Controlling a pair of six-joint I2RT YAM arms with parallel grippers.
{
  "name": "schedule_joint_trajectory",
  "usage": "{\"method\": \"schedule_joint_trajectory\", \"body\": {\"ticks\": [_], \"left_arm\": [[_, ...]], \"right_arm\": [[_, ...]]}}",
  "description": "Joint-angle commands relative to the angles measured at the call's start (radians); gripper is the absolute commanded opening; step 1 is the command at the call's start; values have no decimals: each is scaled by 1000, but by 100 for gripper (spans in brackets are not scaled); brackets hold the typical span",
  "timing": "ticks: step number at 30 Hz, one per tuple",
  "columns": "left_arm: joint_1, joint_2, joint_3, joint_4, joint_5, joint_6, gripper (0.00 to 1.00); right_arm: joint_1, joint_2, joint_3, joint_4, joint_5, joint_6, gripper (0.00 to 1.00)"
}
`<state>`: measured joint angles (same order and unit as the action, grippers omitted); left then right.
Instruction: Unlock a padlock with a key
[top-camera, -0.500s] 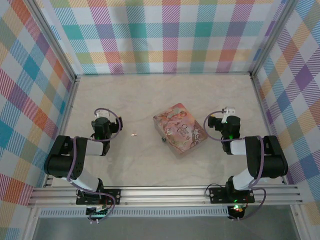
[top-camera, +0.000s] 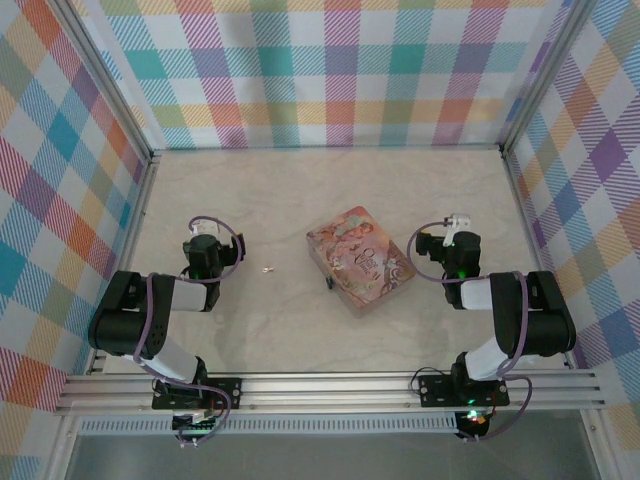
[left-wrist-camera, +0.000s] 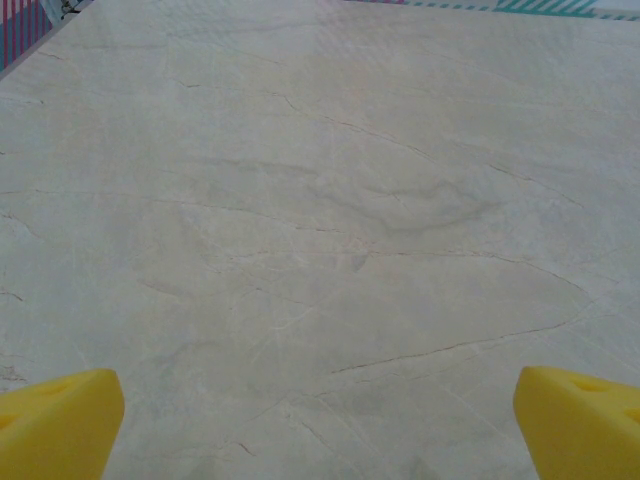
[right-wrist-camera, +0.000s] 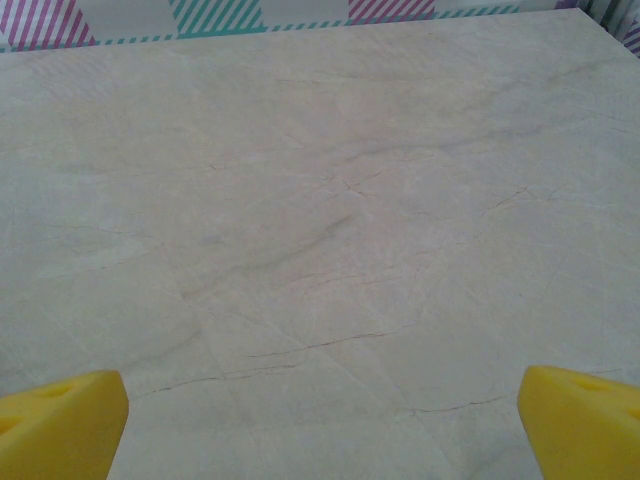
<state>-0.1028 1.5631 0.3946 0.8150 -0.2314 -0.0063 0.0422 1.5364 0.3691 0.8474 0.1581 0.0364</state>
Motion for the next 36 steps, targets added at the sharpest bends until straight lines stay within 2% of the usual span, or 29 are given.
{"method": "schedule_joint_trajectory", "body": {"ticks": [1, 13, 15, 17, 20, 25, 28, 30, 31, 33, 35, 36], "left_arm": [[11, -1, 12, 16, 10, 12, 100], [11, -1, 11, 18, 10, 12, 100], [11, -9, 13, 15, 13, 13, 100], [11, -49, 68, -119, 29, 19, 100], [11, -91, 183, -352, 12, 14, 100], [5, -173, 266, -479, 50, -12, 100], [8, -201, 359, -604, 154, -103, 100], [13, -171, 473, -764, 243, -223, 100], [15, -143, 527, -828, 312, -249, 100], [18, -61, 633, -915, 479, -280, 100], [14, 20, 694, -920, 649, -321, 100], [1, 54, 713, -916, 693, -345, 100]], "right_arm": [[-7, -4, 22, 19, -17, -1, 100], [-7, -6, 21, 22, -17, -1, 100], [-5, -29, 31, -22, 12, 13, 100], [-4, -48, 19, -5, -12, -6, 100], [2, -158, 68, -189, 71, 23, 100], [1, -357, 137, -417, 32, 98, 100], [-1, -453, 197, -607, 12, 269, 100], [-6, -503, 259, -864, 78, 530, 100], [-17, -516, 271, -926, 52, 571, 100], [-21, -541, 277, -969, -104, 559, 100], [-22, -577, 263, -997, -222, 574, 100], [-19, -601, 253, -1019, -268, 591, 99]]}}
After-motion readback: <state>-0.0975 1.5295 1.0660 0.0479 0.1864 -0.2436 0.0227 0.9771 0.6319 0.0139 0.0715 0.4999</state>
